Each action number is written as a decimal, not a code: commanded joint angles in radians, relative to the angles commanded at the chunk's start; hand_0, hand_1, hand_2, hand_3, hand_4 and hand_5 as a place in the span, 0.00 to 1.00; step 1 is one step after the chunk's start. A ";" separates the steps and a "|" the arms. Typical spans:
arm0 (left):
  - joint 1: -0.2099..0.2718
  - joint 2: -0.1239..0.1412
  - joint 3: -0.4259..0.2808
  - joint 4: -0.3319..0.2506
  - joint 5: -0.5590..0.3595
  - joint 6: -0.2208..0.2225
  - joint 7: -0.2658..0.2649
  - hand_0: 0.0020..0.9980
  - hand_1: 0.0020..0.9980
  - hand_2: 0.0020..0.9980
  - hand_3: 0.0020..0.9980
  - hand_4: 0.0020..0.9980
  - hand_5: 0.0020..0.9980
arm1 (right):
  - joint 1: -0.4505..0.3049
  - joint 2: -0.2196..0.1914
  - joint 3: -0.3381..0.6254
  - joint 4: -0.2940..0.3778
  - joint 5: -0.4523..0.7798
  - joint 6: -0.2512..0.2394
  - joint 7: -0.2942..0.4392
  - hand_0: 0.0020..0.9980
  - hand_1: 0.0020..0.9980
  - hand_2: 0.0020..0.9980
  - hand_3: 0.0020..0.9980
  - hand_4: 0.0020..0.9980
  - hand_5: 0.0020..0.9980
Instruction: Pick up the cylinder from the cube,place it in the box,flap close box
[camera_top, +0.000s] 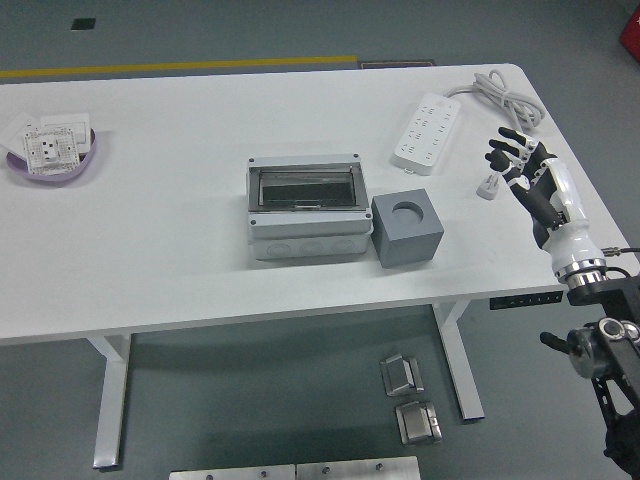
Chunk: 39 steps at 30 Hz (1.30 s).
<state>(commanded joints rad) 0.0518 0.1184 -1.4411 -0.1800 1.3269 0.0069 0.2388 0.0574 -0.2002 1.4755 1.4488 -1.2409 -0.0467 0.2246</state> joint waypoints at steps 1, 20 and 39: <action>-0.002 0.001 0.000 0.000 0.000 0.000 0.000 0.69 0.68 0.69 0.81 0.77 0.44 | 0.001 0.000 0.003 0.003 -0.009 -0.003 -0.001 0.79 0.73 0.77 0.81 0.94 0.56; -0.014 0.024 -0.004 0.000 0.011 -0.001 0.007 0.69 0.68 0.69 0.81 0.77 0.44 | -0.013 -0.001 0.075 0.014 -0.048 -0.033 0.011 0.80 0.73 0.77 0.80 0.94 0.57; 0.009 0.021 -0.013 0.000 0.008 0.003 0.010 0.69 0.68 0.69 0.81 0.77 0.44 | 0.030 0.000 0.012 -0.038 -0.049 -0.020 -0.013 0.80 0.74 0.77 0.80 0.94 0.55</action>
<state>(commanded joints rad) 0.0611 0.1397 -1.4545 -0.1800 1.3348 0.0095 0.2485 0.0875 -0.2003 1.4872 1.4108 -1.2897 -0.0667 0.2112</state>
